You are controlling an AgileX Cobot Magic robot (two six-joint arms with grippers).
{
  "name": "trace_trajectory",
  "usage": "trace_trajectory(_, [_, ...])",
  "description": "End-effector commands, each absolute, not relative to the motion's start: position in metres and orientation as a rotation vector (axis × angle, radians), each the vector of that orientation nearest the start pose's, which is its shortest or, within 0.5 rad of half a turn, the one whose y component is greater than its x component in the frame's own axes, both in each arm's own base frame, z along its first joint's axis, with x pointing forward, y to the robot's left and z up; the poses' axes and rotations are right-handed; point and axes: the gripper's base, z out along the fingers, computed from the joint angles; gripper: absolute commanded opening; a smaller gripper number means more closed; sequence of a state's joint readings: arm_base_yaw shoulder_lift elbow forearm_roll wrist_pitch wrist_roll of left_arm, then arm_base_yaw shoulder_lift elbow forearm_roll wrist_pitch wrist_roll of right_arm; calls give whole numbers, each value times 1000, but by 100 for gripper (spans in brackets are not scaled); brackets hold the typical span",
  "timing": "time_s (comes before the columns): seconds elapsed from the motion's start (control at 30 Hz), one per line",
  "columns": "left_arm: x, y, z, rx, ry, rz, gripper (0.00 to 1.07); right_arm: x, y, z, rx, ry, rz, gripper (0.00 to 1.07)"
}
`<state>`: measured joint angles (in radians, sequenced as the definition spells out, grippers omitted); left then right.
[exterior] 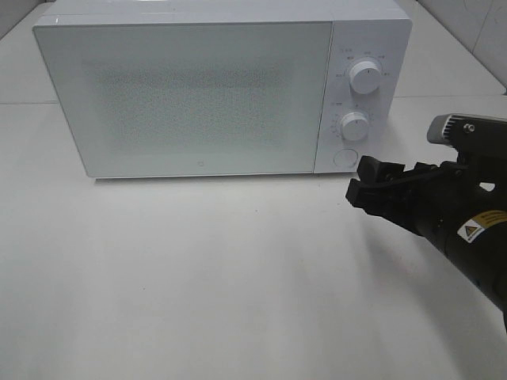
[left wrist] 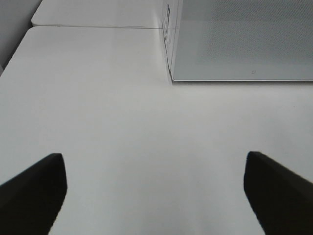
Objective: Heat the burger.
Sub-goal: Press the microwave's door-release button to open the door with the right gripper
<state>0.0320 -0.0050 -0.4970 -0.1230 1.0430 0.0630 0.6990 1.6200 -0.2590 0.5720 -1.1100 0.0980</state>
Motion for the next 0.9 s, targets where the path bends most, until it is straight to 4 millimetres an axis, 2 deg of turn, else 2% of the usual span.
trace_trajectory(0.03, [-8,-11,278,32,1990,-92,90,200,117,152,139,1793,453,51])
trace_trajectory(0.07, [-8,-11,278,32,1990,-92,90,200,117,152,139,1793,453,51])
trace_trajectory(0.13, [-8,-11,278,32,1990,-92,90,199,121,152,210,1796,573,38])
trace_trajectory(0.17, [-8,-11,278,32,1990,-92,90,199,121,152,210,1796,573,38])
trace_trajectory(0.2, [-8,-11,278,32,1990,-92,90,198,123,153,262,1796,657,27])
trace_trajectory(0.23, [-8,-11,278,32,1990,-92,90,198,123,153,262,1796,657,27])
trace_trajectory(0.27, [-8,-11,278,32,1990,-92,90,198,124,153,326,1795,724,19])
trace_trajectory(0.3, [-8,-11,278,32,1990,-92,90,198,124,153,368,1793,756,15])
trace_trajectory(0.43, [-8,-11,278,32,1990,-92,90,198,124,153,480,1780,835,7])
trace_trajectory(0.47, [-8,-11,278,32,1990,-92,90,199,122,153,573,1763,874,3])
trace_trajectory(0.6, [-8,-11,278,32,1990,-92,90,199,119,152,699,1734,909,0])
trace_trajectory(0.67, [-8,-11,278,32,1990,-92,90,200,114,150,870,1695,944,0])
trace_trajectory(0.77, [-8,-11,278,32,1990,-92,90,200,112,149,918,1685,953,0])
trace_trajectory(0.8, [-8,-11,278,32,1990,-92,90,200,111,147,1017,1662,993,0])
trace_trajectory(0.87, [-8,-11,278,32,1990,-92,90,200,111,147,1054,1656,1010,0])
trace_trajectory(0.9, [-8,-11,278,32,1990,-92,90,200,111,146,1134,1635,1053,0])
